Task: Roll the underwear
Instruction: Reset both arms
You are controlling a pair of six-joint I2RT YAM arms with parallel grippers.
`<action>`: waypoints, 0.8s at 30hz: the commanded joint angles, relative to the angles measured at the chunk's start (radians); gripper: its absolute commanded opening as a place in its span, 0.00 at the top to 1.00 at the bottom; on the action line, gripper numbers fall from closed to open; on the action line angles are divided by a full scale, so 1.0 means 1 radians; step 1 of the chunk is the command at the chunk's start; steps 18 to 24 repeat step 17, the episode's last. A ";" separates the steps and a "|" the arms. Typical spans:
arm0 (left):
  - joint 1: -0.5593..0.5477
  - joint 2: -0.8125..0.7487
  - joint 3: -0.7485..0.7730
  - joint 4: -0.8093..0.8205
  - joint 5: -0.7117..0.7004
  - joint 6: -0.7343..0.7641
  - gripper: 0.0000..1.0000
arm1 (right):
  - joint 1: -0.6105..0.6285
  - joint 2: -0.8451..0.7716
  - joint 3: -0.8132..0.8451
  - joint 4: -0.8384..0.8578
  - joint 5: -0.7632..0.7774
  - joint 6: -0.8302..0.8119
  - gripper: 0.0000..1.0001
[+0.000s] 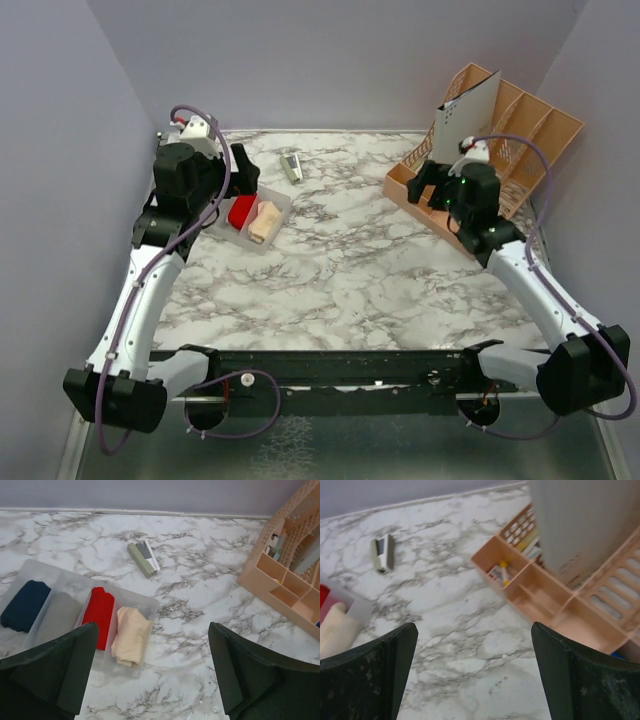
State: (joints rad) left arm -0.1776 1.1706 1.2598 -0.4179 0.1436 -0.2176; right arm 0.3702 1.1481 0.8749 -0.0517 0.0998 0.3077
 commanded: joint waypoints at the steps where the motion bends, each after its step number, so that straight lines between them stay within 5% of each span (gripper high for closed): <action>1: 0.003 -0.112 -0.137 0.044 -0.192 -0.060 0.01 | -0.121 0.061 0.163 -0.205 -0.064 -0.079 0.00; 10: 0.003 -0.311 -0.378 0.055 -0.281 -0.146 0.01 | -0.122 -0.027 0.097 -0.173 -0.109 -0.001 0.00; 24: 0.003 -0.284 -0.379 0.054 -0.301 -0.156 0.01 | -0.122 -0.113 0.020 -0.083 -0.122 -0.034 0.00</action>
